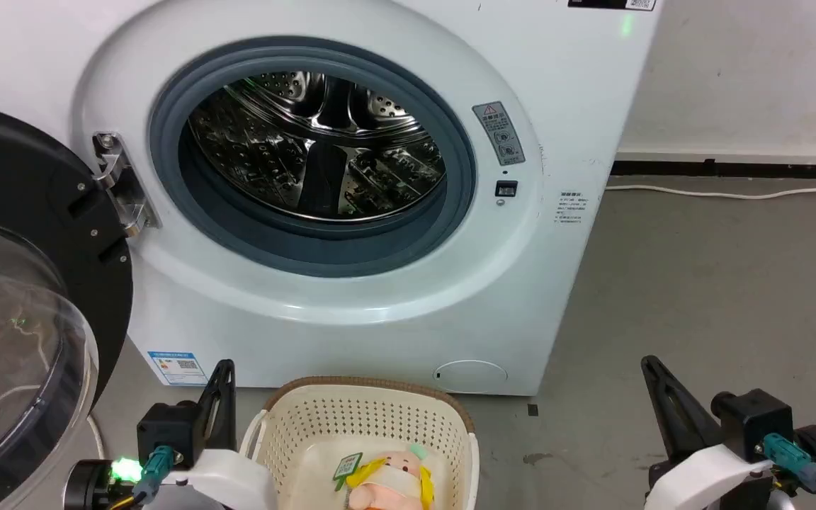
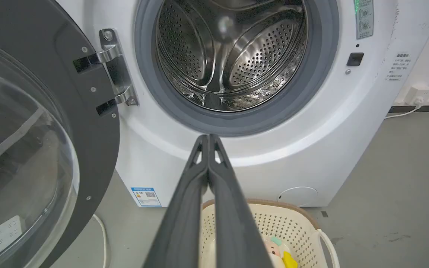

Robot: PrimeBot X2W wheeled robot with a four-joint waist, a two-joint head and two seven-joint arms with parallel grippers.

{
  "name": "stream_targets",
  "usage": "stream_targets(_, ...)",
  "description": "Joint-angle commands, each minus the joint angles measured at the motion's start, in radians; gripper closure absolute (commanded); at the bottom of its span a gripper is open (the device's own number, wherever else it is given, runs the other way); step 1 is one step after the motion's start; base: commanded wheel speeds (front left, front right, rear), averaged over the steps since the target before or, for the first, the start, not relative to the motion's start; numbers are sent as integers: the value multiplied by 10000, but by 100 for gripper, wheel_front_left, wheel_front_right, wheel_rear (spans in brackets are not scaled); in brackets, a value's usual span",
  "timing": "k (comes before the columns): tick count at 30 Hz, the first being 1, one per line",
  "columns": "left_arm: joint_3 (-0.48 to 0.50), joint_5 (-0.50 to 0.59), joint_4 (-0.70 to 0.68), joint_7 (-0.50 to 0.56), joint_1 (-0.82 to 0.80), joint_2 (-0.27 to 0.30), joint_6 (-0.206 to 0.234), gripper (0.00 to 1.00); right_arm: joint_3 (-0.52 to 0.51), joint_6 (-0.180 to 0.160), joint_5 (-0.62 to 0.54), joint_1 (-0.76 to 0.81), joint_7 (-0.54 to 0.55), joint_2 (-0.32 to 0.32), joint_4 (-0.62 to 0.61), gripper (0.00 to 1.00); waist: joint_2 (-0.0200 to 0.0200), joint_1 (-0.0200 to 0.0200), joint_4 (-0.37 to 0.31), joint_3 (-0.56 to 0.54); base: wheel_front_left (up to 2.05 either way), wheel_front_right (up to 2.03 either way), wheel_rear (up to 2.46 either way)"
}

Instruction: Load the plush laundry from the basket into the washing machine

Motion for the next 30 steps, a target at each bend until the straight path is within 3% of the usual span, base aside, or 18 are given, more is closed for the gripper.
stream_targets(1, -1, 22, -43, 3, -151, 1, -43, 100, -22, 52, -78, -121, 14, -22, -41, 100, 0, 0, 0, 0, 0, 0, 0)
stream_targets(30, -1, 22, -43, 3, -151, 1, -43, 100, -22, 52, -78, -121, 14, -22, -41, 100, 0, 0, 0, 0, 0, 0, 0)
